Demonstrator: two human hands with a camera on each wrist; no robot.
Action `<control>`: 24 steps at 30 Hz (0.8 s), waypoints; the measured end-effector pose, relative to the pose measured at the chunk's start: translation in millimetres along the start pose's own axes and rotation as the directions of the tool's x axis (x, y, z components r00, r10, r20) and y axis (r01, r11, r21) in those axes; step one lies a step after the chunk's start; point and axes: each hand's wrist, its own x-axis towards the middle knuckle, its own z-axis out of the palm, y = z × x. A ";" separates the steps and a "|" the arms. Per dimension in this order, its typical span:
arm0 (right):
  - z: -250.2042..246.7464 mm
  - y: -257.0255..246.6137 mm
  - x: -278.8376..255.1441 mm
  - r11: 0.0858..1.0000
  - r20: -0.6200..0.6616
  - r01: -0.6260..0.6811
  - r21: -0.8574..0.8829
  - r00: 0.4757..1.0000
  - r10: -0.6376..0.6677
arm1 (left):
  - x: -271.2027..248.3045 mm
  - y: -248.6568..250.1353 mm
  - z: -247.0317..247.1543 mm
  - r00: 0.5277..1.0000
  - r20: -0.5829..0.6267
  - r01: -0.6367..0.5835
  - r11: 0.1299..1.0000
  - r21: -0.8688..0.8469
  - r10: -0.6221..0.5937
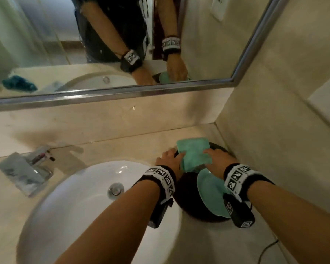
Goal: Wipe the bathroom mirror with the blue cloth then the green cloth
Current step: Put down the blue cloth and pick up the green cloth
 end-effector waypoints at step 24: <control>-35.3 -20.8 -18.0 0.895 -0.254 0.297 0.334 0.942 -0.218 | -10.3 -7.7 -73.8 0.960 -0.279 -0.138 0.901 -0.412 0.020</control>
